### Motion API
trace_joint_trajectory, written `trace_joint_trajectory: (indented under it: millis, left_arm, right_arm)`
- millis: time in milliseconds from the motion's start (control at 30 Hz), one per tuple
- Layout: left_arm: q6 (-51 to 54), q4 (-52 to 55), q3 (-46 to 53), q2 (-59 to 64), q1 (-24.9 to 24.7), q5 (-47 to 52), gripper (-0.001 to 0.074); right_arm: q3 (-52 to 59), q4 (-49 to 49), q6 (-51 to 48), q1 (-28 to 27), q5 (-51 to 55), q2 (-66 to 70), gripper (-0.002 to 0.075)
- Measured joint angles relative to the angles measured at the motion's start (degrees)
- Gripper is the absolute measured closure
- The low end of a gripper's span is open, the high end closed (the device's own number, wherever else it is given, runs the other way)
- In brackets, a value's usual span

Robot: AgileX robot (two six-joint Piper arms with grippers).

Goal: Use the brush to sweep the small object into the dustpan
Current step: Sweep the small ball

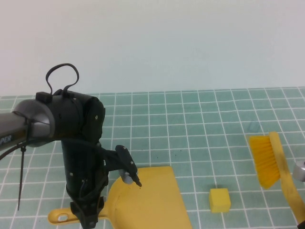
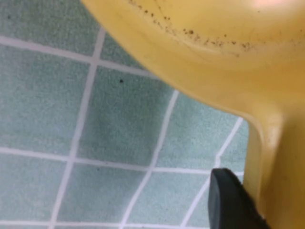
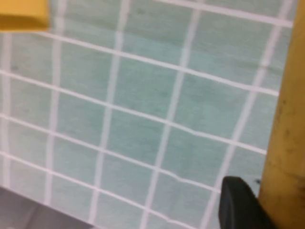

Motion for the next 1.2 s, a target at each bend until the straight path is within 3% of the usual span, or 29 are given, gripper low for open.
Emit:
trace_joint_trajectory:
  millis: [133, 433, 600, 800, 1200]
  left_arm:
    - [-0.7, 2.7, -2.5, -1.8, -1.8, 2.5, 0.0735]
    - [-6.9, 9.2, -6.8, -2.3, -8.2, 3.1, 0.0735]
    - [-7.0, 10.8, -5.9, -2.3, -8.5, 3.1, 0.0735]
    - [-5.4, 2.1, -5.9, -1.7, -8.5, 3.1, 0.0735]
    - [-6.2, 8.0, 0.5, 0.1, -8.5, 3.1, 0.0735]
  right_arm:
    - [0.1, -5.4, 4.2, 2.1, 0.0, 0.0, 0.056]
    - [0.3, -13.1, 14.6, 12.9, -3.0, 0.0, 0.056]
    - [0.3, -15.2, 17.0, 13.4, -2.7, 0.2, 0.056]
    - [0.3, -16.7, 18.0, 13.4, -4.4, 4.3, 0.056]
    - [0.0, -11.2, 16.3, 16.0, -10.3, 13.2, 0.0561]
